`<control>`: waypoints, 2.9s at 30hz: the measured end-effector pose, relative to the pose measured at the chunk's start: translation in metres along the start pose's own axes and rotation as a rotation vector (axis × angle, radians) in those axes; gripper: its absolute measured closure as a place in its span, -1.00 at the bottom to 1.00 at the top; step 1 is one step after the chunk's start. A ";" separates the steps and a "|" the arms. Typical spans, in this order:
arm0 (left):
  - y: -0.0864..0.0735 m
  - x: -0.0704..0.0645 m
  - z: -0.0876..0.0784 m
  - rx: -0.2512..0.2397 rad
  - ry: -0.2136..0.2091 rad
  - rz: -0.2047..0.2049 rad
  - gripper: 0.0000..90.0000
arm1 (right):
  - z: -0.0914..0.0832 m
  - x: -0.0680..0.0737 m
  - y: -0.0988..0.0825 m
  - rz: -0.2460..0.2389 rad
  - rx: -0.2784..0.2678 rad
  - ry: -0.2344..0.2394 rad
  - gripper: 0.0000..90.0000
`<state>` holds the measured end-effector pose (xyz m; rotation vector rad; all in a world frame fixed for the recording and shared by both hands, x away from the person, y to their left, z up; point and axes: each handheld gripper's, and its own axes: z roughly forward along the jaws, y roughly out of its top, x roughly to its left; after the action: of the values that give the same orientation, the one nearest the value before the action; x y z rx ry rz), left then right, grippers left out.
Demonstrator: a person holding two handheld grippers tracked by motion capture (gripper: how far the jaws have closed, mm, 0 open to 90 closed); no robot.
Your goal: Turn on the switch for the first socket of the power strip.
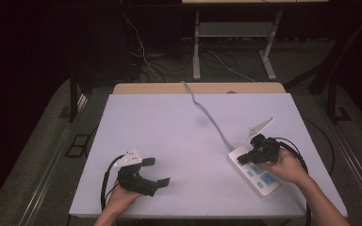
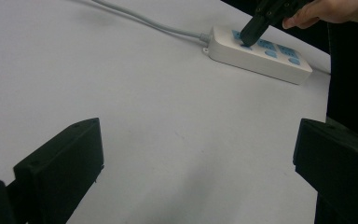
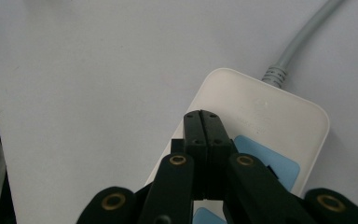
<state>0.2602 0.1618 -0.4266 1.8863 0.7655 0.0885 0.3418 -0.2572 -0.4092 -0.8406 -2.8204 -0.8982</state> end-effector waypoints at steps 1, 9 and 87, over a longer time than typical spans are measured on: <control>0.000 0.000 0.000 0.001 0.000 0.000 -1.00 | 0.000 0.000 0.000 -0.002 0.000 0.001 1.00; -0.001 0.001 -0.002 -0.002 0.002 -0.003 -1.00 | 0.006 0.000 0.006 -0.024 -0.012 -0.009 1.00; -0.001 0.001 -0.009 -0.040 0.010 -0.022 -1.00 | -0.052 0.004 0.000 0.040 -0.176 -0.097 0.93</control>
<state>0.2570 0.1698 -0.4234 1.8403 0.7862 0.0990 0.3328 -0.2843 -0.3651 -0.9828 -2.8260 -1.1429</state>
